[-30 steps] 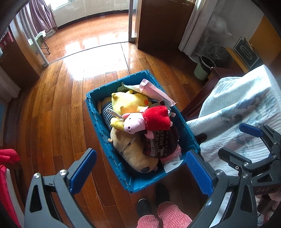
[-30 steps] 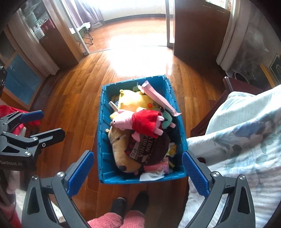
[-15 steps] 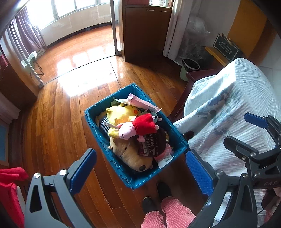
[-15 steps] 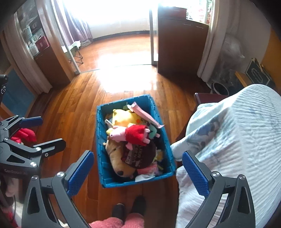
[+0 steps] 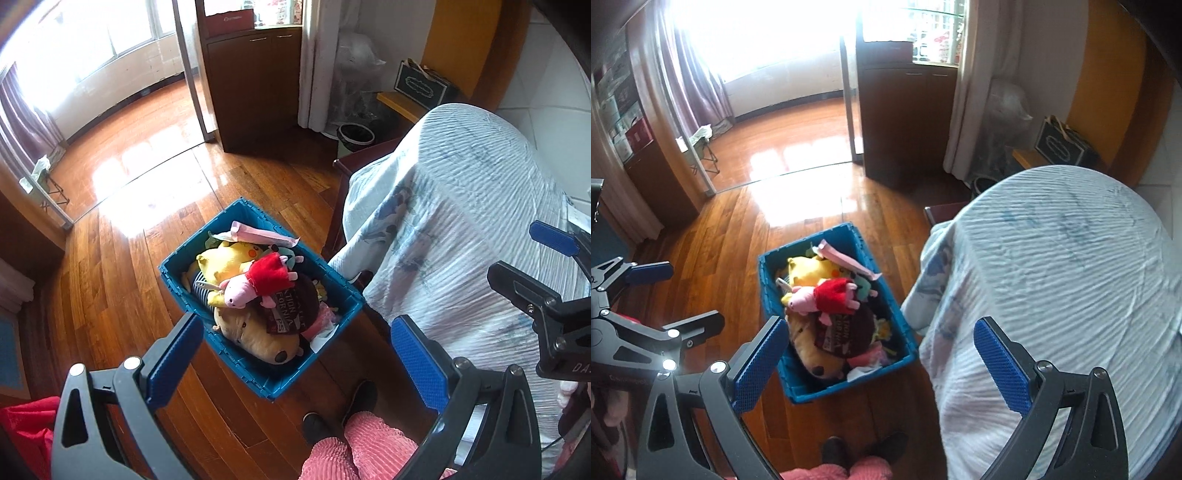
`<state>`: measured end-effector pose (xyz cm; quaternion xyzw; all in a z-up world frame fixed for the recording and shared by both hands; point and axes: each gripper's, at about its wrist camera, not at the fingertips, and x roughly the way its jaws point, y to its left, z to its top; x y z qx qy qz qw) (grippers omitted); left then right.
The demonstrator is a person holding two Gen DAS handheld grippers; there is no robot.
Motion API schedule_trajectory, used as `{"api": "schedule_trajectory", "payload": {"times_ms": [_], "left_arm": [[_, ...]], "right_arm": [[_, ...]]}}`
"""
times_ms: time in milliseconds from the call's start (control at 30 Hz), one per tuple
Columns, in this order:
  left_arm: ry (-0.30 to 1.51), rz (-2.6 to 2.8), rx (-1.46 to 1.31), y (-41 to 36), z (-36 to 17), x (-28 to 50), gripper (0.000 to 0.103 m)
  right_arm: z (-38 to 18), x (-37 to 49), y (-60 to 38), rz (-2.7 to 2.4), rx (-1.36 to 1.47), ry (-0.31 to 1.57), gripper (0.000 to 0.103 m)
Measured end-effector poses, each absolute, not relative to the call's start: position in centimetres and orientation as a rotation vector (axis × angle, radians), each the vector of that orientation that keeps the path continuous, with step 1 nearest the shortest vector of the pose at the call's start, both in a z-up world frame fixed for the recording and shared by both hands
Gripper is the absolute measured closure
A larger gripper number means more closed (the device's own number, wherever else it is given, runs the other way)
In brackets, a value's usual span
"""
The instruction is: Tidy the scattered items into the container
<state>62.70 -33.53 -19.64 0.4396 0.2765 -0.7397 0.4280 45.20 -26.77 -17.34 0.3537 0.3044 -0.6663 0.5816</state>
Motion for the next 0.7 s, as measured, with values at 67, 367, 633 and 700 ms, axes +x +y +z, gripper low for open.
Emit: {"api": "schedule_trajectory", "payload": {"times_ms": [67, 367, 633, 700], "left_arm": [[0.679, -1.892, 1.116, -32.9, -18.9, 60.7, 0.000], [0.558, -2.118, 1.160, -28.0, -15.3, 51.2, 0.000], [0.457, -2.291, 1.213, -21.6, -13.0, 42.7, 0.000], [0.438, -2.326, 1.225, -19.8, -12.5, 40.6, 0.000]], "right_arm": [[-16.6, 43.8, -25.3, -1.596, 0.849, 0.689, 0.001], [-13.2, 36.9, -17.8, -1.797, 0.913, 0.593, 0.001], [-11.3, 30.5, -9.3, -1.938, 0.982, 0.521, 0.001], [-10.9, 28.7, -7.2, -1.977, 0.992, 0.503, 0.001]]}}
